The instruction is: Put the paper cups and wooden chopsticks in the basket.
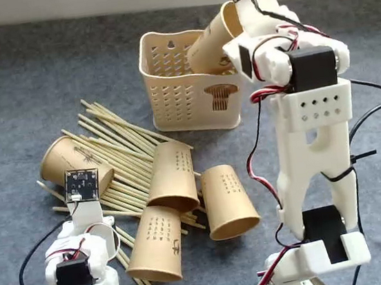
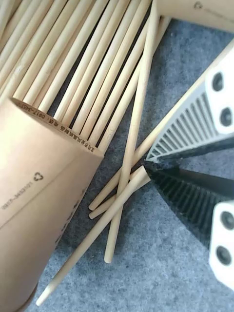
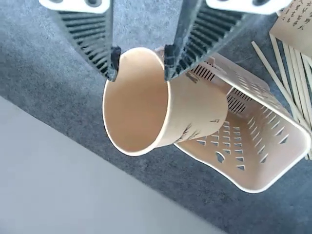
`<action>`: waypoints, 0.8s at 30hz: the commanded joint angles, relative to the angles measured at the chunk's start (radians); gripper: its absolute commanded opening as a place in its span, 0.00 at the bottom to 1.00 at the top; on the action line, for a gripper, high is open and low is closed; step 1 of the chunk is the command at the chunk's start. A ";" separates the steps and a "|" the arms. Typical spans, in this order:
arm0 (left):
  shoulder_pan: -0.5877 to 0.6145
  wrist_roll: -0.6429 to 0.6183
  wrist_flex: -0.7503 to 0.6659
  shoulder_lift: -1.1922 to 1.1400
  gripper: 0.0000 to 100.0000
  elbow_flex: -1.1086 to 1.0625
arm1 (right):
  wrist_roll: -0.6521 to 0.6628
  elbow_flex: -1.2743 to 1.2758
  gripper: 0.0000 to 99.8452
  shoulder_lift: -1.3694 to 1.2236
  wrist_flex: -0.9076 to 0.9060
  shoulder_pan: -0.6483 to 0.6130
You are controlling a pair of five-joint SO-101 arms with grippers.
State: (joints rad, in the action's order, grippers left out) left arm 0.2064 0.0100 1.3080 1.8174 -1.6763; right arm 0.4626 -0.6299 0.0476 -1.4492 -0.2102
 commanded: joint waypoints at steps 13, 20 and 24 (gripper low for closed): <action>0.001 -0.008 0.006 0.007 0.01 -0.019 | -0.009 0.076 0.16 -0.024 0.051 -0.047; 0.001 -0.008 0.006 0.007 0.01 -0.019 | -0.006 0.067 0.00 -0.022 0.042 -0.045; 0.001 -0.008 0.006 0.007 0.01 -0.019 | -0.005 0.067 0.01 -0.022 0.042 -0.045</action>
State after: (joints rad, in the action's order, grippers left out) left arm 0.2064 0.0100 1.3080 1.8174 -1.6763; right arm 0.4626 -0.5470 0.0092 -1.4262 -0.2501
